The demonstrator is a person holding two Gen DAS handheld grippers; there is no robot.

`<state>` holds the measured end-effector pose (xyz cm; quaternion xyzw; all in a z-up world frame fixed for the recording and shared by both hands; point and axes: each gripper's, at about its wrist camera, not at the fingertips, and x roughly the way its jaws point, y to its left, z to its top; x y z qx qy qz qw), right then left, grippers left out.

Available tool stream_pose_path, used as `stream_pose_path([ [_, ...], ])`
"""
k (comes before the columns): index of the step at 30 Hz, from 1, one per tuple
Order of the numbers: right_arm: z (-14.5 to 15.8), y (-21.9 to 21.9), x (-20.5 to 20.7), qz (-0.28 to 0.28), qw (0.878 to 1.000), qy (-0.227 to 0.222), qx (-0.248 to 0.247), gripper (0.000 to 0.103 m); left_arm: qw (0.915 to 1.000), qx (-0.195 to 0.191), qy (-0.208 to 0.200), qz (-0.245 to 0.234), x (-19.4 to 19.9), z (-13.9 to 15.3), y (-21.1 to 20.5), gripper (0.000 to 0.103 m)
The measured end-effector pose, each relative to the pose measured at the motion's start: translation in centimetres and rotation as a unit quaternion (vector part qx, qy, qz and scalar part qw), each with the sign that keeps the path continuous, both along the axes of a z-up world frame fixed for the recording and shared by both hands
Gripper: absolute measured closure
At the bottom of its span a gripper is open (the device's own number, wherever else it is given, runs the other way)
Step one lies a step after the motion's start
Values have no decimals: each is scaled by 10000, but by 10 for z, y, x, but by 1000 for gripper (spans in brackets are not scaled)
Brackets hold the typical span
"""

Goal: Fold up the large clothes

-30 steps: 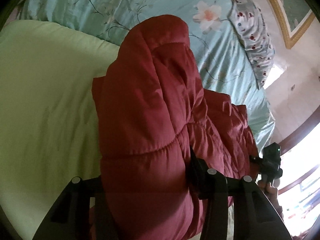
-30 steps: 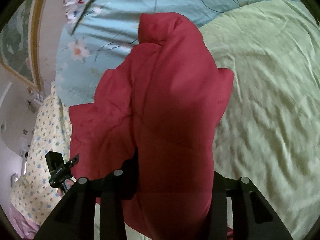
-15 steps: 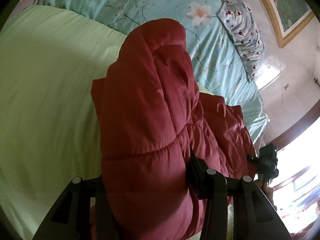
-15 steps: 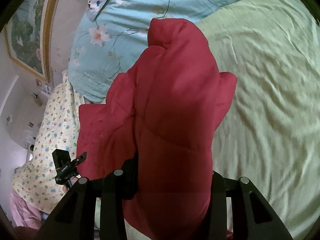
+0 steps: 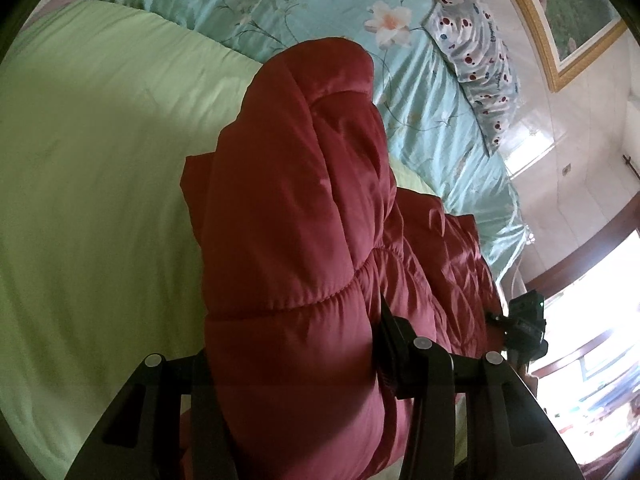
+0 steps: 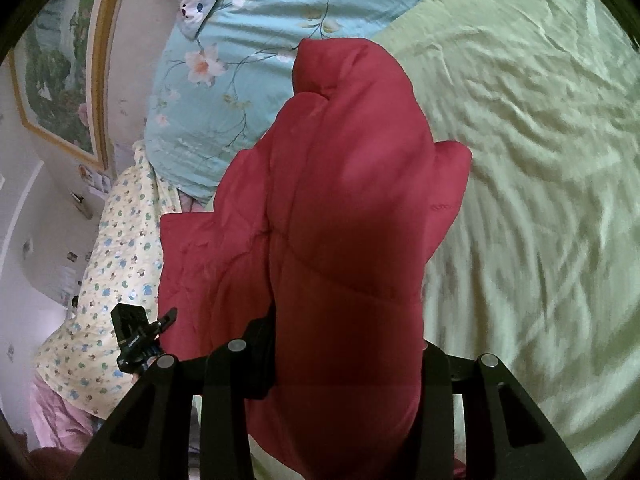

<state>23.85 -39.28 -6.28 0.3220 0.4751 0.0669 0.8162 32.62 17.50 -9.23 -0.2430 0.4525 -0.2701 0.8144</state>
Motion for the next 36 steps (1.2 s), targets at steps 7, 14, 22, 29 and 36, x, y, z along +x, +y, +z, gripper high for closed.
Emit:
stream_pose_path([
  [7, -7, -3, -9, -83, 9999, -20, 90, 63, 9999, 96, 53, 74, 3, -6, -1, 59],
  [14, -17, -10, -10, -247, 9996, -4, 156, 59, 9994, 322, 44, 152, 8, -13, -8, 58],
  [22, -27, -15, -10, -371, 9993, 31, 82, 51, 9973, 634, 172, 327, 13, -22, -19, 54],
  [29, -34, -19, -11, -488, 9988, 55, 33, 46, 9945, 946, 147, 419, 21, -25, -37, 48],
  [36, -36, -19, -12, -601, 9980, 86, -166, 36, 9878, 1431, 55, 606, 21, -22, -51, 33],
])
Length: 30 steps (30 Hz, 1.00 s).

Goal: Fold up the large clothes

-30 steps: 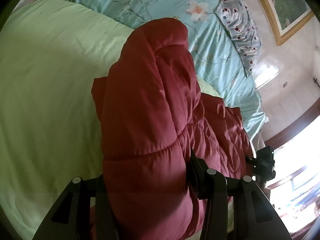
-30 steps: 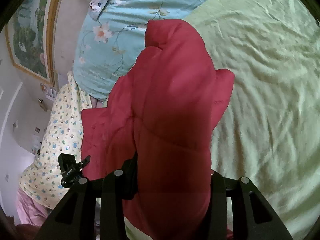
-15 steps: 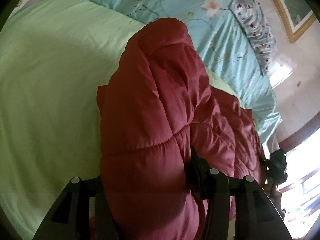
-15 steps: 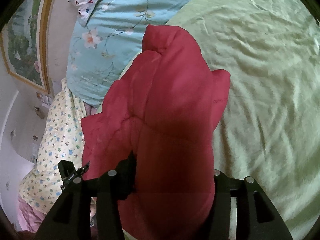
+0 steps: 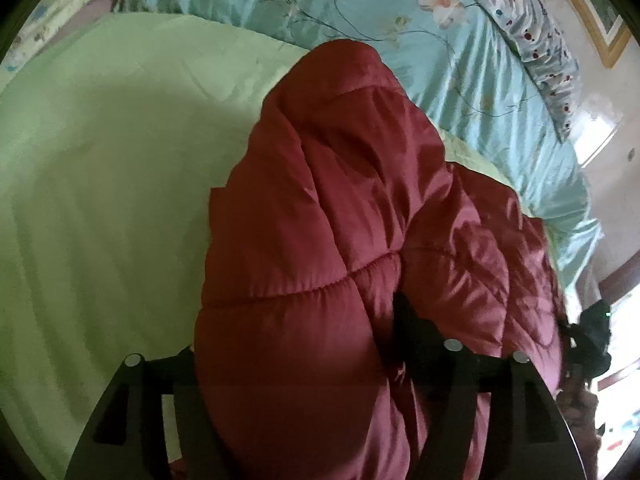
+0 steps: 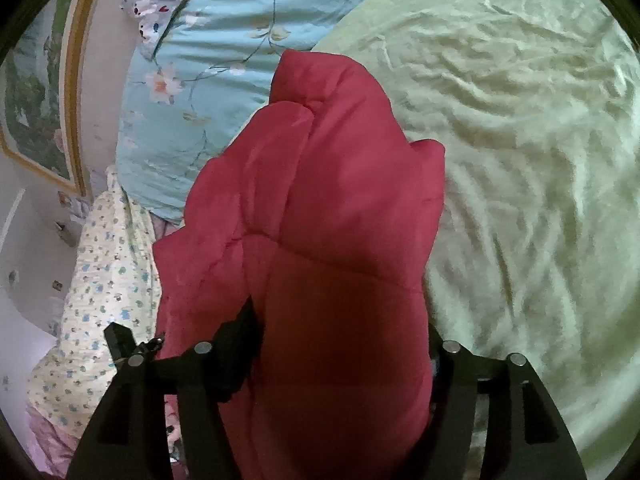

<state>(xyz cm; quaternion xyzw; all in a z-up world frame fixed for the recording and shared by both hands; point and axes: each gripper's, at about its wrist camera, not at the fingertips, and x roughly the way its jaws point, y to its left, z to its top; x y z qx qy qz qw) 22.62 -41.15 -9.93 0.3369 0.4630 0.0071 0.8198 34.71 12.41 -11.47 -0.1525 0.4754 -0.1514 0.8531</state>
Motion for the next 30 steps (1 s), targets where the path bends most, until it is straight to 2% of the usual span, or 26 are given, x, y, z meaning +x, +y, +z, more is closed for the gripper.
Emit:
stream_pose_path([
  [4, 0, 1, -1, -53, 9999, 18, -101, 34, 9996, 214, -99, 152, -4, 7, -5, 25],
  [11, 0, 1, -3, -106, 9997, 5, -213, 29, 9994, -108, -123, 307, -14, 17, 2, 25],
  [18, 0, 1, -7, -124, 9997, -79, -199, 26, 9981, 162, -358, 467, -34, 34, 11, 24],
  [21, 1, 1, -9, -154, 9995, -102, -237, 24, 9959, 338, -506, 675, -46, 44, 15, 24],
  [24, 3, 3, -11, -201, 9991, -114, -354, 21, 9950, 266, -608, 749, -61, 51, 23, 24],
  [30, 10, 8, -14, -230, 9973, -173, -682, 20, 9955, 258, -707, 580, -83, 62, 13, 24],
])
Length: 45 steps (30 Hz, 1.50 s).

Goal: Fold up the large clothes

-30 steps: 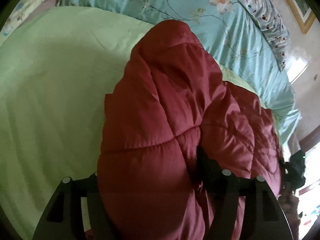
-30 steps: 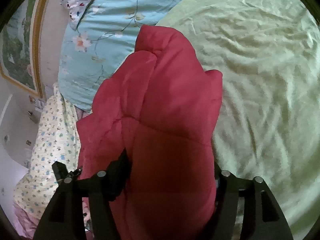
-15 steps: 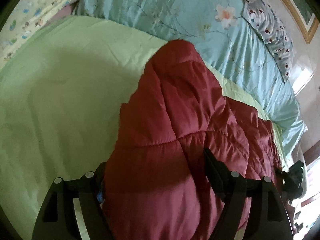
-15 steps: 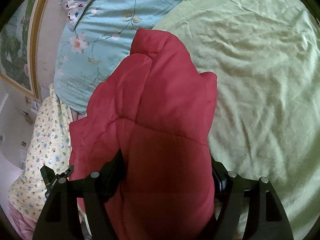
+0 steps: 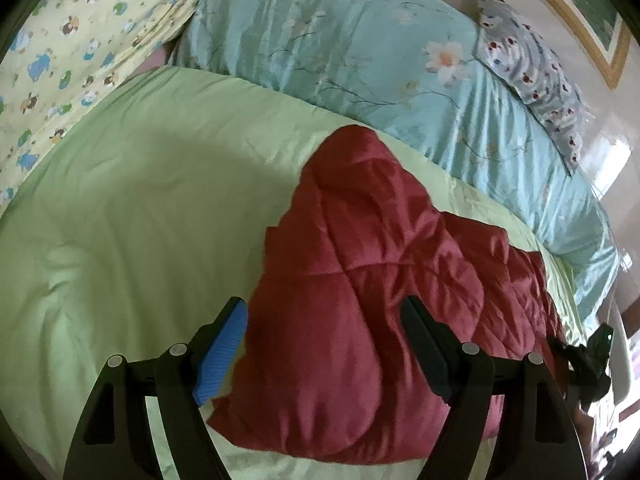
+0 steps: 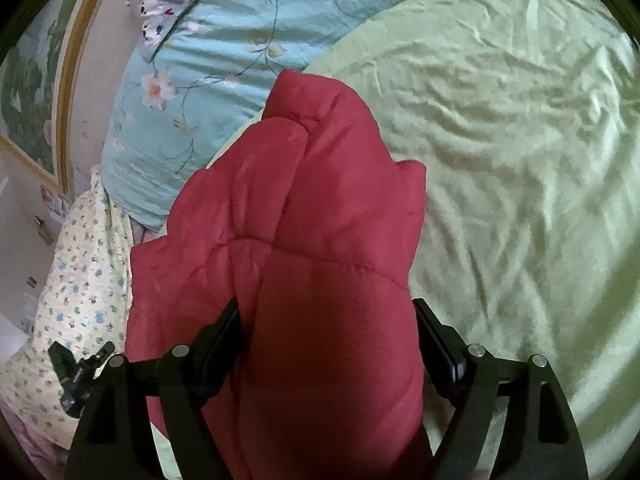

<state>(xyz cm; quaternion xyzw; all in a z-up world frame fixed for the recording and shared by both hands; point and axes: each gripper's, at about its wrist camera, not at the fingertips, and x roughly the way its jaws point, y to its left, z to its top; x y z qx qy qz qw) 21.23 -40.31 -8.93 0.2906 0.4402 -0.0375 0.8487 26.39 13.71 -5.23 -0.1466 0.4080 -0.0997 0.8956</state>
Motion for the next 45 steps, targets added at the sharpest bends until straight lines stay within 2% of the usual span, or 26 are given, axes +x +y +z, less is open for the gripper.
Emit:
stream_pose_path([
  [4, 10, 3, -6, -84, 9995, -131, -258, 20, 9999, 3, -29, -164, -8, 6, -6, 24],
  [9, 23, 7, -15, -276, 9967, -329, -693, 20, 9984, 227, -72, -508, -20, 8, -29, 24],
  [15, 54, 26, -33, -568, 9816, -914, -1575, 20, 9955, 396, -53, -862, -30, 4, -51, 24],
  [19, 70, 54, -37, -316, 9703, -1205, -2075, 20, 9931, 523, -101, -1042, -33, 7, -63, 24],
  [23, 74, 94, -32, 180, 9631, -1261, -2370, 20, 9893, 767, -241, -1215, -37, 11, -73, 24],
  [28, 66, 140, -16, 936, 9567, -1047, -2548, 20, 9847, 1080, -320, -1328, -42, 9, -82, 24],
  [35, 43, 176, 14, 1573, 9524, -393, -2580, 20, 9805, 1373, -238, -1387, -36, 2, -87, 24],
  [38, 29, 180, 24, 1680, 9490, 13, -2668, 20, 9797, 1453, -79, -1379, -26, -8, -89, 24],
  [40, 21, 177, 30, 1689, 9486, 233, -2664, 19, 9809, 1351, 21, -1399, -18, -13, -88, 23],
  [45, 15, 158, 44, 1458, 9577, 499, -2432, 19, 9818, 1317, 175, -1357, 2, -19, -90, 20],
])
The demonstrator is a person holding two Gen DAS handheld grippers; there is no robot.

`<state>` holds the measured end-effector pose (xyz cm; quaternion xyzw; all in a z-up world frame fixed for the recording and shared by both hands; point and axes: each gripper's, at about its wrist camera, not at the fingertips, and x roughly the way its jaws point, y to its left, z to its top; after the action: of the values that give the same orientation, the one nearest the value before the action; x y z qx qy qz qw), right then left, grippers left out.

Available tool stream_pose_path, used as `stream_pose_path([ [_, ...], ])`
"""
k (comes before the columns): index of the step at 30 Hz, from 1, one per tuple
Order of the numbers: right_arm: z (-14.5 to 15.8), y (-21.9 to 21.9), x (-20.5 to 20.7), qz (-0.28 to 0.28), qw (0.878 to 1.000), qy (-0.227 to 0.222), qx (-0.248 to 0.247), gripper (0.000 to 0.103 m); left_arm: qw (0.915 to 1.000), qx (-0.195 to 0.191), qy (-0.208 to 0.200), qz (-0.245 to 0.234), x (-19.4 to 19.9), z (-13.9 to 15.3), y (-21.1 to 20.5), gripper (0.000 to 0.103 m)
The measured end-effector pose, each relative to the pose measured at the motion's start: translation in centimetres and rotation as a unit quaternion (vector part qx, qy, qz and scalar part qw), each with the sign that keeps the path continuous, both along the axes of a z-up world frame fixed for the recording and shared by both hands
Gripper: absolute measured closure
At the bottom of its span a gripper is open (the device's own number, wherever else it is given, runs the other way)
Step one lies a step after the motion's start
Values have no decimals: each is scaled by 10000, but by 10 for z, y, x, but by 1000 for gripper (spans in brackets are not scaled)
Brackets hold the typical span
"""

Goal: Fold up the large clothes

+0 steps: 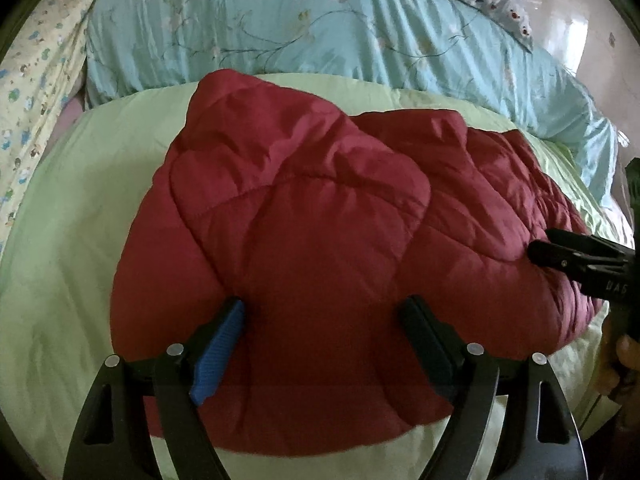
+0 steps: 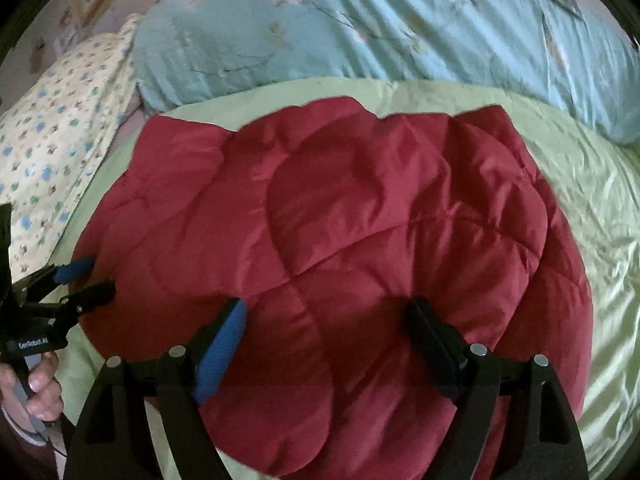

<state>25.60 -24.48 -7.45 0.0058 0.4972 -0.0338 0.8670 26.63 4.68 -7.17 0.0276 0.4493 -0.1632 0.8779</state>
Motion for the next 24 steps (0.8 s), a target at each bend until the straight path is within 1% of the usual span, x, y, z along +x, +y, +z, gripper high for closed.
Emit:
stream_pose_path([
  [5, -4, -10, 21, -127, 9995, 303, 8, 19, 9998, -58, 141, 85, 28, -5, -6, 21],
  [10, 3, -27, 46, -468, 9984, 320, 26, 19, 9993, 96, 280, 232, 61, -4, -16, 22],
  [13, -4, -39, 62, -610, 9971, 448, 55, 19, 9987, 159, 334, 348, 82, -7, -20, 22],
  [16, -12, -52, 75, -718, 9962, 492, -96, 19, 9977, 266, 323, 525, 103, -15, -24, 24],
  [18, -17, -62, 79, -853, 9949, 530, 5, 21, 9969, 269, 374, 631, 114, -21, -26, 24],
  [20, -20, -68, 80, -957, 9942, 494, -29, 21, 9962, 274, 433, 709, 124, -27, -28, 24],
  [22, -24, -74, 83, -1044, 9934, 483, -19, 21, 9954, 230, 529, 771, 136, -34, -29, 24],
  [24, -27, -81, 85, -1136, 9924, 468, 101, 20, 9941, 129, 671, 838, 150, -41, -28, 24],
])
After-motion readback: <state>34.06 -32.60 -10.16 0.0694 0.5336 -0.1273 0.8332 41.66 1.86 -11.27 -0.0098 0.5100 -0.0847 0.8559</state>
